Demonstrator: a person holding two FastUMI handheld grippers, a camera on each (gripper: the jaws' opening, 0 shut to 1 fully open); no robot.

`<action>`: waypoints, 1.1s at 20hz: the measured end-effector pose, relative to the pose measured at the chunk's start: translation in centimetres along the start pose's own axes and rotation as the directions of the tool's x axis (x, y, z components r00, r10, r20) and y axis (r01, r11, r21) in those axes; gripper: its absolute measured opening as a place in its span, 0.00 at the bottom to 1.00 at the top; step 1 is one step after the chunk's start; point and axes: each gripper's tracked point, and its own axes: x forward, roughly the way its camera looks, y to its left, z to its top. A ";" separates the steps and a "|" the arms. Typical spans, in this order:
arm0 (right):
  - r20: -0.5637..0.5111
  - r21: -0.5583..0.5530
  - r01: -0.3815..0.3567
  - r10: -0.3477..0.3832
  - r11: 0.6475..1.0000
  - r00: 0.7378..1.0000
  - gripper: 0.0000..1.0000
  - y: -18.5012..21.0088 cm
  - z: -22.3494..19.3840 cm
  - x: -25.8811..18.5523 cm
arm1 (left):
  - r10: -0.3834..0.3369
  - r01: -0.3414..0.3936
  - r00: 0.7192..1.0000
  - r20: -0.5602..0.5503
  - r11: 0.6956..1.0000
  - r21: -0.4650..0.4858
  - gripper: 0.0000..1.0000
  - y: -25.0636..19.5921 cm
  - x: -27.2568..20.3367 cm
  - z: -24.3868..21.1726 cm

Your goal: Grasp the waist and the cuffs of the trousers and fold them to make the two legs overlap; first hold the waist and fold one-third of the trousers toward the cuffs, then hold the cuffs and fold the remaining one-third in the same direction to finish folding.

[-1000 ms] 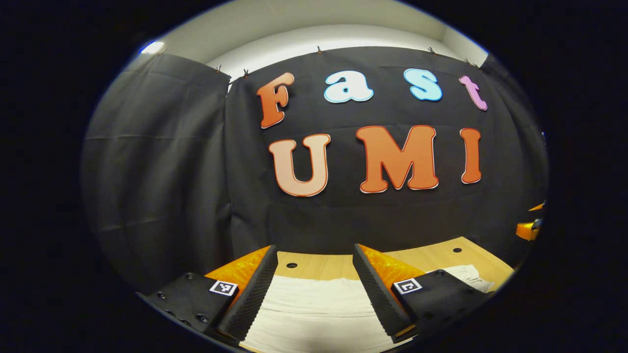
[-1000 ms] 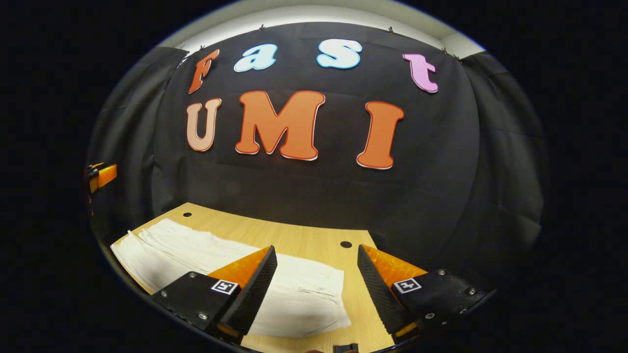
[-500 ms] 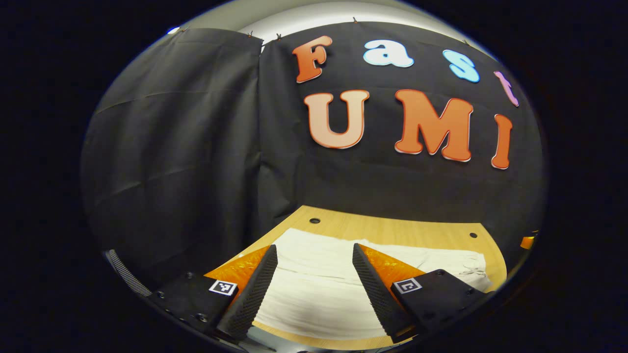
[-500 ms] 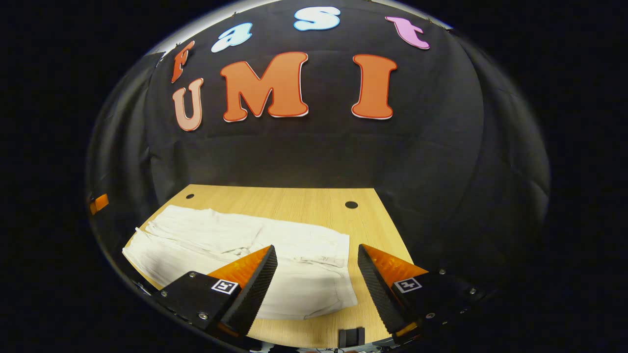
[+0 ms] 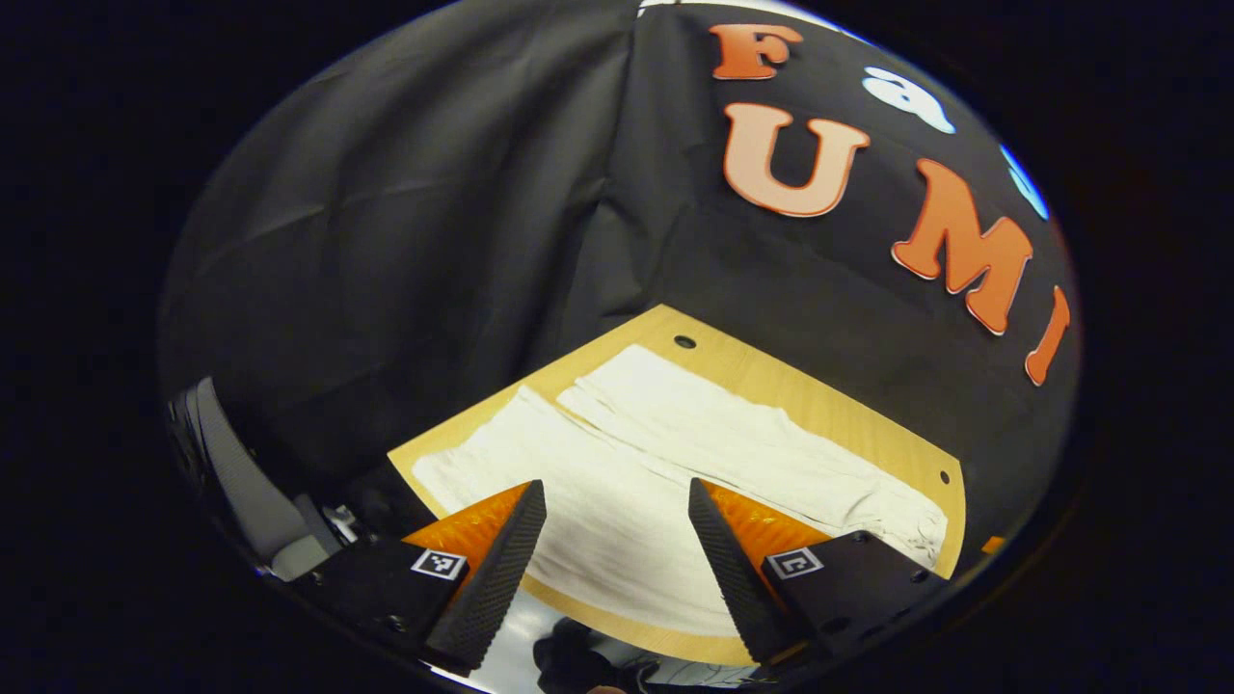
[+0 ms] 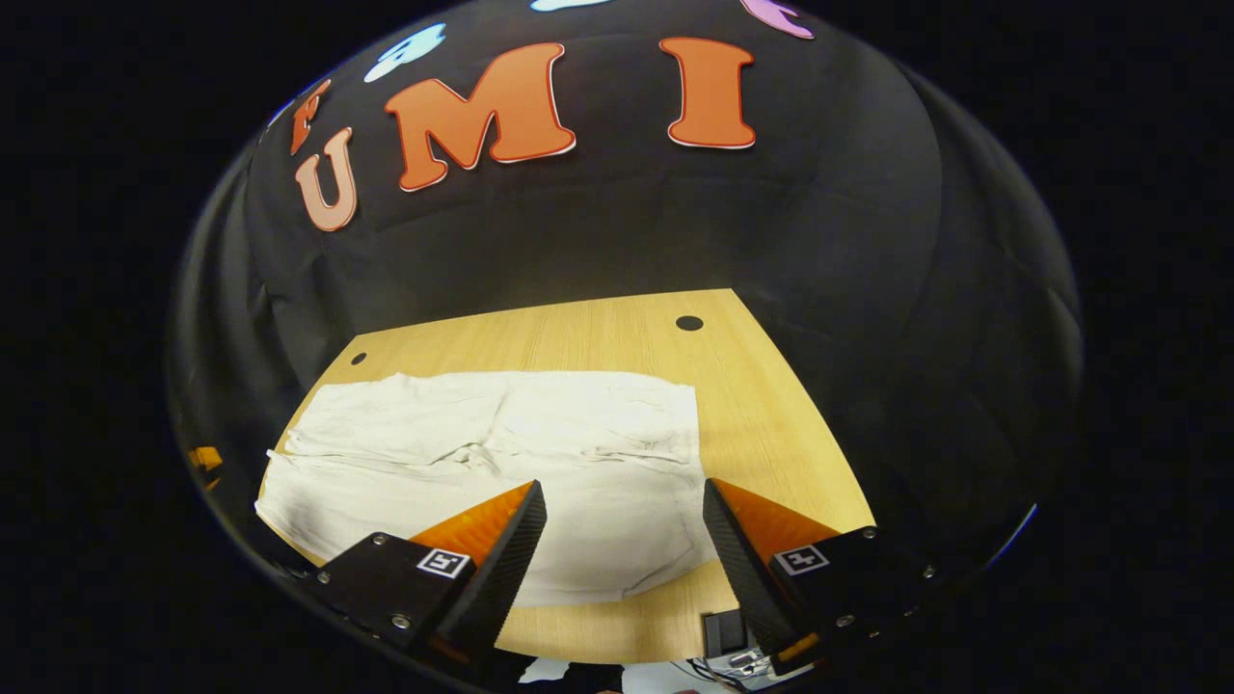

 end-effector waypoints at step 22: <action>-0.340 0.382 0.134 0.004 0.914 0.940 0.96 1.6 -7.2 6.3 | -0.005 -0.218 0.914 -0.406 0.838 -0.500 0.99 20.0 15.3 -6.5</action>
